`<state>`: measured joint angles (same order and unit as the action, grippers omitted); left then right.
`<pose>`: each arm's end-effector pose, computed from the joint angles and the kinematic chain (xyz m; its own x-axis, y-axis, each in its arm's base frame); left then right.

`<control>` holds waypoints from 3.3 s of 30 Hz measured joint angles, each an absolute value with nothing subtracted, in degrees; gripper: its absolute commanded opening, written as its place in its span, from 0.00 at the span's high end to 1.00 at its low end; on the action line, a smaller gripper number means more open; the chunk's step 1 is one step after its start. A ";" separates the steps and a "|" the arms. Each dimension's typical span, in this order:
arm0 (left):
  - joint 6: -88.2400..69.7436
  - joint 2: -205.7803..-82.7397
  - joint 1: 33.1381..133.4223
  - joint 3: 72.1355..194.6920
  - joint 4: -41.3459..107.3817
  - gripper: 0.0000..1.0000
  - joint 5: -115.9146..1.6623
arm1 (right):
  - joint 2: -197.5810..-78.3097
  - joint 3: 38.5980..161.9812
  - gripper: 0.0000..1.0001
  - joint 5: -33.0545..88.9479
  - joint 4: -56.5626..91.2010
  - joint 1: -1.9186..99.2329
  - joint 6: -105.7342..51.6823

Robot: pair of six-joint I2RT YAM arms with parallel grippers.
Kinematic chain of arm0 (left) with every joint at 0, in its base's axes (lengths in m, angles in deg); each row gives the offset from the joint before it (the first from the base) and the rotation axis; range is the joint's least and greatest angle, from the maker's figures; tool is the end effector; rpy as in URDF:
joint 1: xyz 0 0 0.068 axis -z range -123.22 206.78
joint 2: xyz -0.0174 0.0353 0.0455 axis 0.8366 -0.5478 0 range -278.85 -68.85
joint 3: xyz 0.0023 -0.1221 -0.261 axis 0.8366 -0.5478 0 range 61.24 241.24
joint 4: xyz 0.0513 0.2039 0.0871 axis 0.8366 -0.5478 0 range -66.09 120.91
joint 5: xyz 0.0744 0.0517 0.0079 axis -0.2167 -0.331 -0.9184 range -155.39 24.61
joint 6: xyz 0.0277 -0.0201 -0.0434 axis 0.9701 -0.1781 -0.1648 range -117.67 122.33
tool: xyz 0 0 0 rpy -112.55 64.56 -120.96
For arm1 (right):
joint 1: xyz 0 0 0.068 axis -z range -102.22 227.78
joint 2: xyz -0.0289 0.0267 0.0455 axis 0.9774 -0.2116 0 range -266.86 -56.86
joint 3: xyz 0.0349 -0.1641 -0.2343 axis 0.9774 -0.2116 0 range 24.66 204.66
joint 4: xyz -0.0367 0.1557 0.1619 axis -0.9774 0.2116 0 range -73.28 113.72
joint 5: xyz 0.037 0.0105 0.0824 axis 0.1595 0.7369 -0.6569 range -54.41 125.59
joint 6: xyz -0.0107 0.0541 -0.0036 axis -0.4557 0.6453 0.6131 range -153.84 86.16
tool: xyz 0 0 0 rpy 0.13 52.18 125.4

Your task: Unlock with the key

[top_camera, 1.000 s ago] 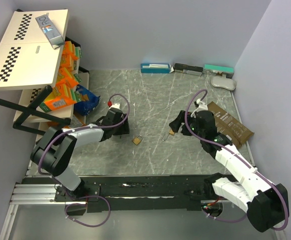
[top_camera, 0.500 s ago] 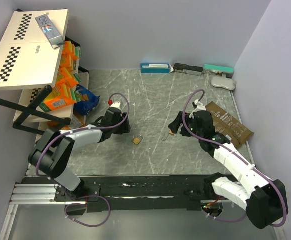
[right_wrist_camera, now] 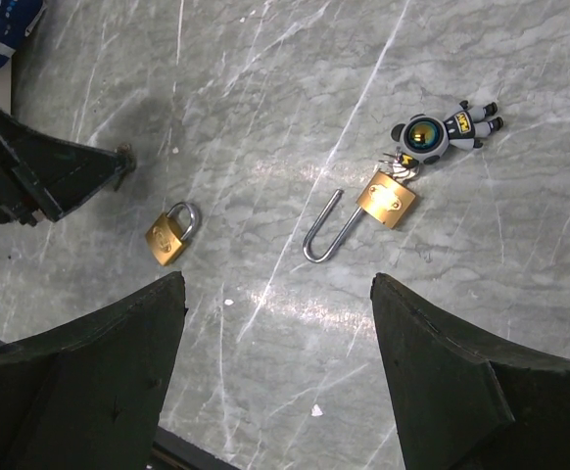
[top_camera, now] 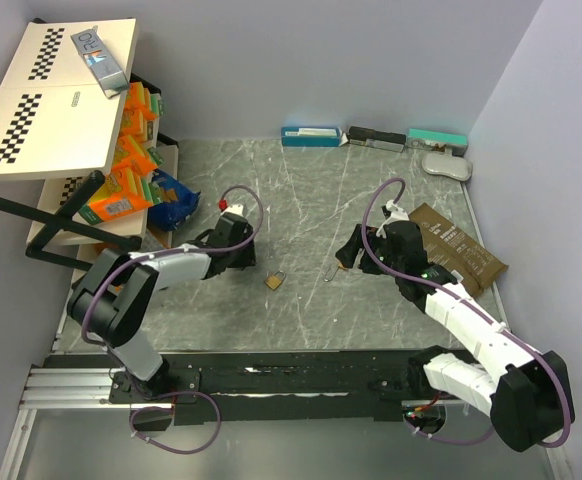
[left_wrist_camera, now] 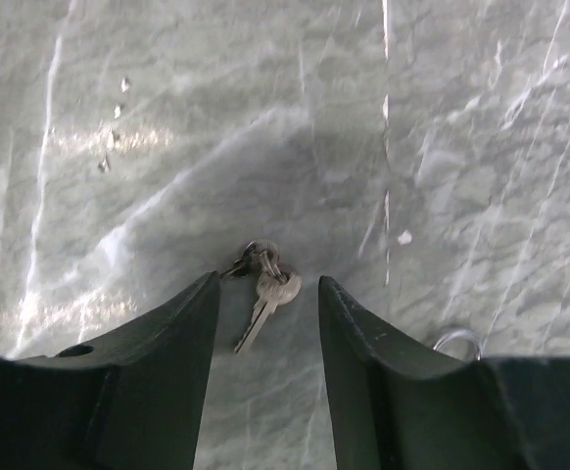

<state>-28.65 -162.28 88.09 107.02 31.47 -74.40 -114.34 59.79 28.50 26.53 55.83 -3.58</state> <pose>0.2569 -0.1494 0.1977 -0.7539 -0.1366 -0.6427 0.0398 0.9669 -0.2521 0.1647 0.0714 0.2665 -0.6620 0.2724 -0.6982 -0.1555 0.8615 0.4834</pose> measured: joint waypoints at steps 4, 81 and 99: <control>-28.80 -164.20 88.09 108.71 31.49 0.57 -74.40 | -114.42 60.01 0.18 28.47 26.55 55.83 -3.71; -40.34 -111.31 88.72 96.77 23.95 0.99 -38.84 | -122.60 61.65 0.56 31.05 0.12 20.84 -1.13; -44.50 -110.37 88.72 98.39 22.88 0.99 -35.65 | -120.06 60.71 0.59 27.58 -5.89 18.08 -6.62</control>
